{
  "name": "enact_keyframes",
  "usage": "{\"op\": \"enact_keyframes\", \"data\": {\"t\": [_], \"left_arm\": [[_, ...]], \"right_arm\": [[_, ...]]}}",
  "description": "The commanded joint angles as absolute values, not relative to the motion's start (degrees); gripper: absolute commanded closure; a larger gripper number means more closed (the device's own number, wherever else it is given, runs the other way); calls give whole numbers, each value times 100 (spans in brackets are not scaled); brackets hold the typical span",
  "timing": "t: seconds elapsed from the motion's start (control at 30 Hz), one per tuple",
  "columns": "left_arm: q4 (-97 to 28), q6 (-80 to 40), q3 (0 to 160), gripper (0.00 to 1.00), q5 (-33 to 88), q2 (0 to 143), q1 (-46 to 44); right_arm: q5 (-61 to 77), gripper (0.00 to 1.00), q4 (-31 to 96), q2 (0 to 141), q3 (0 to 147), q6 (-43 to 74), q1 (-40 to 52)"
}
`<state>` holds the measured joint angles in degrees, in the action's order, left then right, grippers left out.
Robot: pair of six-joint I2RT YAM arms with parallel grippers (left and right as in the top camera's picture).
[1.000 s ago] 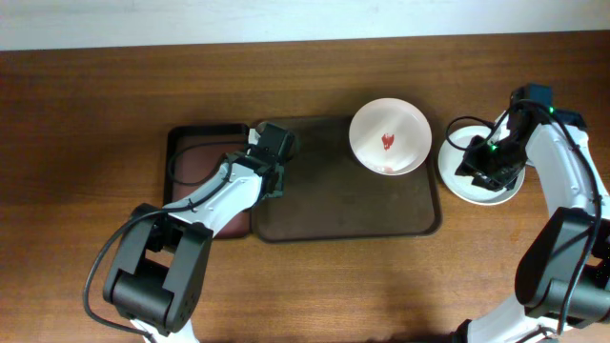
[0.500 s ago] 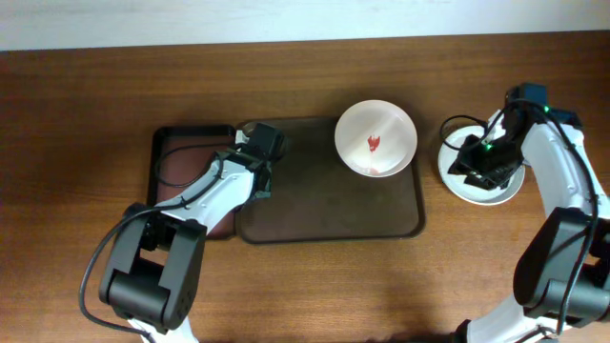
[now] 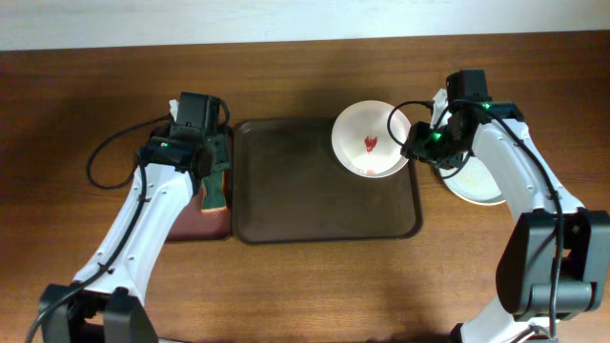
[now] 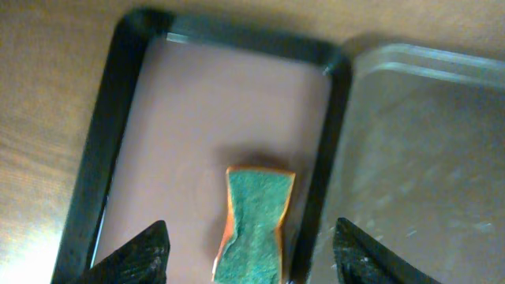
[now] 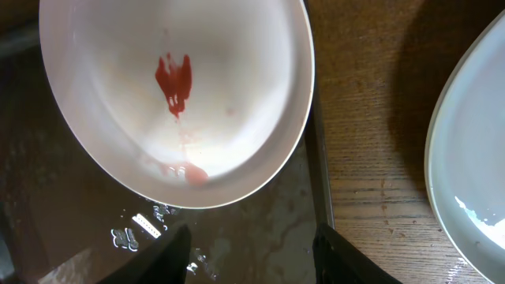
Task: Clean dirty plates on tray and stack at the side
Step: 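Drag the last sauce-smeared plate to the tray center with the right gripper, then lift the sponge from the small tray with the left gripper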
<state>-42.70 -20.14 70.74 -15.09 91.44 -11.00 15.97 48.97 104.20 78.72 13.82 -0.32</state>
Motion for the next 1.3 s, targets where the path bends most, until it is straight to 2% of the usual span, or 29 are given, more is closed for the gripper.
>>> {"op": "enact_keyframes", "data": {"t": [0.0,0.23,0.27,0.4,0.43,0.47,0.53,0.67,0.7,0.73,0.8,0.9,0.97,1.0,1.03,1.07,1.13,1.17,1.2,1.27], "left_arm": [[-4298,-2010,6643,28,-1411,9306,-1033],[-4344,-2010,6440,26,-1411,9306,-1033],[-4362,-2010,6438,26,-1411,9306,-1033],[-4364,-2010,6388,26,-1413,9306,-1033],[-4364,-2010,6383,26,-1413,9306,-1033],[-4364,-2010,6383,26,-1413,9306,-1033],[-4364,-2010,6383,26,-1415,9306,-1033],[-4362,-2010,6383,26,-1415,9306,-1033],[-4362,-2010,6383,25,-1415,9306,-1033],[-4362,-2010,6383,25,-1415,9306,-1033],[-4362,-2010,6383,25,-1413,9306,-1033],[-4362,-2010,6383,25,-1413,9306,-1033],[-4364,-2010,6383,25,-1413,9306,-1033],[-4364,-2010,6383,25,-1413,9306,-1033],[-4364,-2010,6383,25,-1413,9306,-1033],[-4364,-2010,6383,25,-1413,9306,-1033],[-4366,-2010,6383,25,-1413,9306,-1033],[-4364,-2010,6383,25,-1413,9306,-1033],[-4368,-2010,6383,25,-1413,9306,-1033],[-4401,-2010,6383,25,-1415,9306,-1033]], "right_arm": [[1610,49,4838,10746,7863,1439,62],[1334,53,4473,11378,7863,2008,167],[1347,60,4388,11504,7863,2045,200],[1326,75,4261,11690,7863,2045,344],[1328,87,4353,11773,7863,2045,401],[1352,94,4458,11791,7863,2045,436],[1520,96,4792,11780,7865,2047,537],[2930,96,5472,11780,7865,2047,1142],[3017,79,5494,11769,7867,2045,1240],[2974,54,5459,11769,7883,2034,1229],[2956,38,5140,11769,7937,1769,1068],[2956,1,4552,11769,7961,1487,871],[2934,1,4296,11771,7961,1369,945],[2845,12,4274,11771,7961,1345,1083],[2475,28,4309,11771,7961,1352,1221],[2163,36,4353,11771,7959,1363,1328],[1708,43,4392,11775,7959,1374,1551],[1573,59,4388,11778,7959,1376,1636],[1472,65,4390,11778,7959,1396,1688],[1431,88,4414,11782,7950,1396,1704]]}}
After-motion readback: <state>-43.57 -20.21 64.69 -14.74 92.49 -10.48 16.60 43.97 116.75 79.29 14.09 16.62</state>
